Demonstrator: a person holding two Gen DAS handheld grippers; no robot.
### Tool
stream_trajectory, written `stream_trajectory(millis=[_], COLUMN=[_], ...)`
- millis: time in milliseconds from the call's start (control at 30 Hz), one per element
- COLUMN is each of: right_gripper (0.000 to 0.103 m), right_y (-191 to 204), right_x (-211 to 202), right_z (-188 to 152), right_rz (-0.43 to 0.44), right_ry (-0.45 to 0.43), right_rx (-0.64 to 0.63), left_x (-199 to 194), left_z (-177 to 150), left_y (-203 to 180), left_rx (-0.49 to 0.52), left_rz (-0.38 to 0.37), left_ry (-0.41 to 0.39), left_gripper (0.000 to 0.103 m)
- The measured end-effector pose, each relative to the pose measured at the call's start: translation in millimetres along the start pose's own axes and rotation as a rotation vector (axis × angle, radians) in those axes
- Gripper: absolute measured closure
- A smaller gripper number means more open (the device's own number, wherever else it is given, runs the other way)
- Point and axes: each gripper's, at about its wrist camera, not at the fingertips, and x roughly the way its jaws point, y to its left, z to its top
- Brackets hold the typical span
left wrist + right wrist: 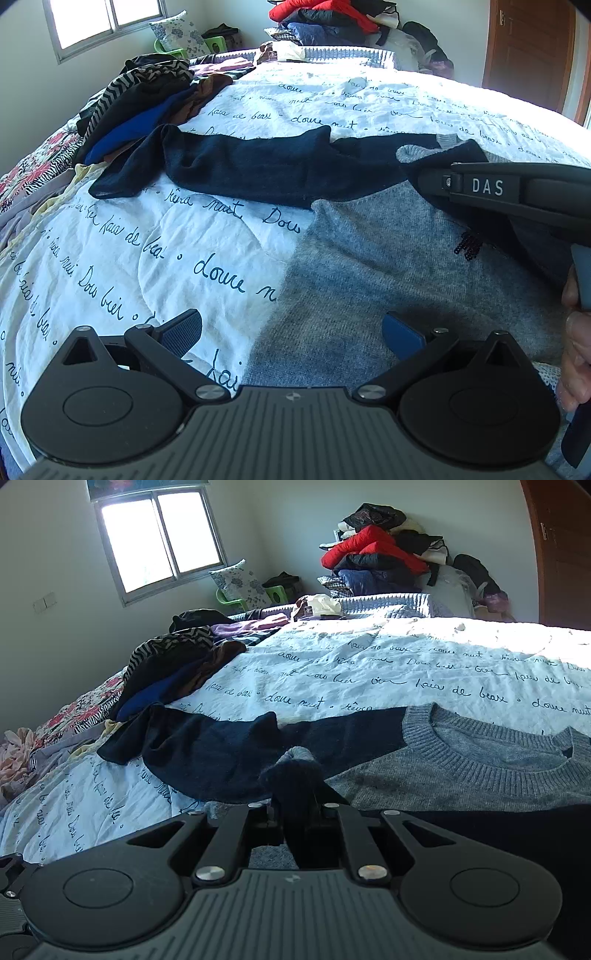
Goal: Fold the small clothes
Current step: 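Lower the held sleeve onto the sweater body toward the other sleeve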
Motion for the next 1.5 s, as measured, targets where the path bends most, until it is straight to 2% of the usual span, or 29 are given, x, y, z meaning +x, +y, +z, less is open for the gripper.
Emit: stream_trajectory(millis=[667, 1133, 1500], right_gripper=[0.093, 0.092, 0.093], right_y=[8.5, 13.0, 26.8], right_x=[18.7, 22.5, 22.3], right_z=[-16.9, -21.4, -13.8], right_rz=[0.015, 0.011, 0.026], right_ry=[0.069, 0.077, 0.047], right_rx=[-0.023, -0.046, -0.089], left_x=[4.4, 5.4, 5.9], left_z=[-2.4, -1.7, -1.8], left_y=[1.1, 8.0, 14.7], left_rx=[-0.008, -0.024, -0.031], left_rz=[-0.002, 0.01, 0.018], left_ry=[0.011, 0.011, 0.013], left_gripper=[0.0, 0.0, 0.0])
